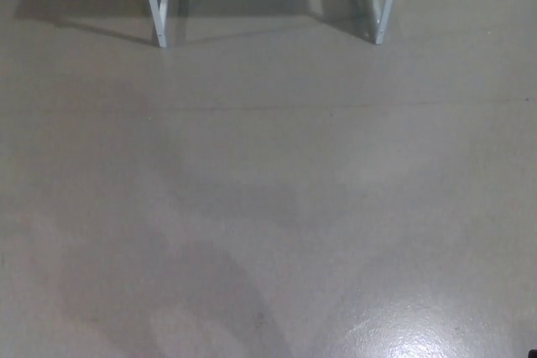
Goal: The robot walk towards a table in front and pick up a black pencil case on the left hand side and put the pencil case into a small container on the right hand side
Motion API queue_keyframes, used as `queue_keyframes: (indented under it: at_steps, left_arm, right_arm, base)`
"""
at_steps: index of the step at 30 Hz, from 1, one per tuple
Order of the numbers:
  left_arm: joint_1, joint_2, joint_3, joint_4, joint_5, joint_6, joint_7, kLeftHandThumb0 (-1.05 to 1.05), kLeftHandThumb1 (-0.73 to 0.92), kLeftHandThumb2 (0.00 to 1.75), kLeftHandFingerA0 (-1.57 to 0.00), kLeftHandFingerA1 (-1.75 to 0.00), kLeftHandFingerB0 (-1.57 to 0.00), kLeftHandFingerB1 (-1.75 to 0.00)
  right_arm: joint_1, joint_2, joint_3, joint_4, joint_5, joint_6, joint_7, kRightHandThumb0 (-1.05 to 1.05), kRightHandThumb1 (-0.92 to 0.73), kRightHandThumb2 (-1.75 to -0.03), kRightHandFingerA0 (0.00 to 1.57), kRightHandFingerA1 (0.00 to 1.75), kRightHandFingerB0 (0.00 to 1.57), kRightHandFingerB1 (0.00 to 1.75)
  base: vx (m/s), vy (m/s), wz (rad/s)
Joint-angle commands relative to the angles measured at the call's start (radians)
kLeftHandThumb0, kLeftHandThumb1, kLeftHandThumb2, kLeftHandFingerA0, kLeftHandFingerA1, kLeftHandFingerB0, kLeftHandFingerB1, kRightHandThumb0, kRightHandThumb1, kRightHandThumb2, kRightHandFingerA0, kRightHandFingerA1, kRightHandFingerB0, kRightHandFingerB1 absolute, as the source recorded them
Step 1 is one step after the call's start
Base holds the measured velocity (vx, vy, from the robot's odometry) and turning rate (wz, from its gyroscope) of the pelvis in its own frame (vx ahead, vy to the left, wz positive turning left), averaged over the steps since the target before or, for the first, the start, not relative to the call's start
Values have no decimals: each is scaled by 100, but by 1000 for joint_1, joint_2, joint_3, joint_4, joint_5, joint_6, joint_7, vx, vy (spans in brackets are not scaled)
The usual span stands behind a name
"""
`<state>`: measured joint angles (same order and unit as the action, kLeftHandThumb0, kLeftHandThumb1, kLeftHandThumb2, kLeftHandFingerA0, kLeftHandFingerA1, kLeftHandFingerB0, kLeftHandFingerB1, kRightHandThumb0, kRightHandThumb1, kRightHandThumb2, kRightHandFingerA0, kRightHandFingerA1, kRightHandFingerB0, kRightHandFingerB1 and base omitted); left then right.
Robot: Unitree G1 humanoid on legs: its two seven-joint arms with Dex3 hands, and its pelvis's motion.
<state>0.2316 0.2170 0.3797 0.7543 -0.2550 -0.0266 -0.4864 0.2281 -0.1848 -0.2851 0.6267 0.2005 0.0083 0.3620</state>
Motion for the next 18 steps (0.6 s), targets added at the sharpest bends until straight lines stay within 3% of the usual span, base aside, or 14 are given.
queue_keyframes:
  at_steps: [1, 3, 10, 11, 13, 14, 15, 16, 17, 18]
  left_arm:
    - [6, 16, -2, 2, -12, -20, -13, -8, 37, 84, -28, -56, -15, -49]
    - [23, 18, -10, -2, -5, -21, -17, -8, 37, 84, -27, -55, -14, -48]
    - [48, 28, -35, 6, 19, -55, -12, -11, 35, 83, -31, -56, -14, -48]
    - [48, 29, -37, 13, 20, -63, -10, -12, 51, 55, -42, -38, -29, -31]
    - [53, 33, -44, 8, 23, -65, -9, -13, 51, 55, -42, -38, -29, -31]
    - [58, 33, -50, 7, 27, -70, -3, -12, 51, 55, -43, -38, -29, -31]
    - [60, 33, -53, 5, 26, -71, 0, -11, 52, 55, -43, -38, -30, -31]
    - [62, 32, -55, 1, 24, -71, 4, -11, 52, 55, -43, -38, -30, -31]
    - [61, 32, -56, 1, 20, -68, 4, -11, 51, 55, -43, -39, -30, -31]
    - [63, 35, -60, -4, 24, -69, 7, -12, 51, 55, -44, -39, -30, -31]
  right_arm:
    - [13, -7, -3, 0, 9, -10, 0, -4, -32, -81, 28, 58, 21, 53]
    - [29, -10, 1, 2, 3, -16, 1, -4, -29, -80, 29, 59, 20, 53]
    - [46, -4, -2, 15, 16, -34, 13, -3, -30, -81, 28, 59, 22, 54]
    - [50, -2, -2, 12, 16, -31, 9, -7, -47, -53, 39, 49, 31, 39]
    - [57, 0, 0, 8, 14, -34, 7, -8, -47, -53, 39, 49, 31, 40]
    - [60, 1, -3, 7, 14, -32, 3, -5, -31, -81, 31, 60, 22, 54]
    - [58, 1, -4, 12, 15, -33, 7, -9, -48, -54, 39, 50, 32, 40]
    - [54, -1, -6, 20, 17, -36, 12, -9, -48, -54, 39, 50, 32, 40]
    - [53, -3, -5, 24, 17, -38, 17, -6, -32, -82, 30, 60, 22, 54]
    - [50, -2, -6, 31, 19, -40, 24, -7, -33, -82, 30, 59, 22, 54]
  base:
    - [0, 0, 0]
    - [8, -1, 50]
    - [40, 151, -10]
    - [143, 355, -61]
    - [265, 437, 13]
    - [254, 394, -21]
    - [58, 197, 2]
    - [154, 163, -1]
    - [176, 150, 3]
    - [126, 118, 4]
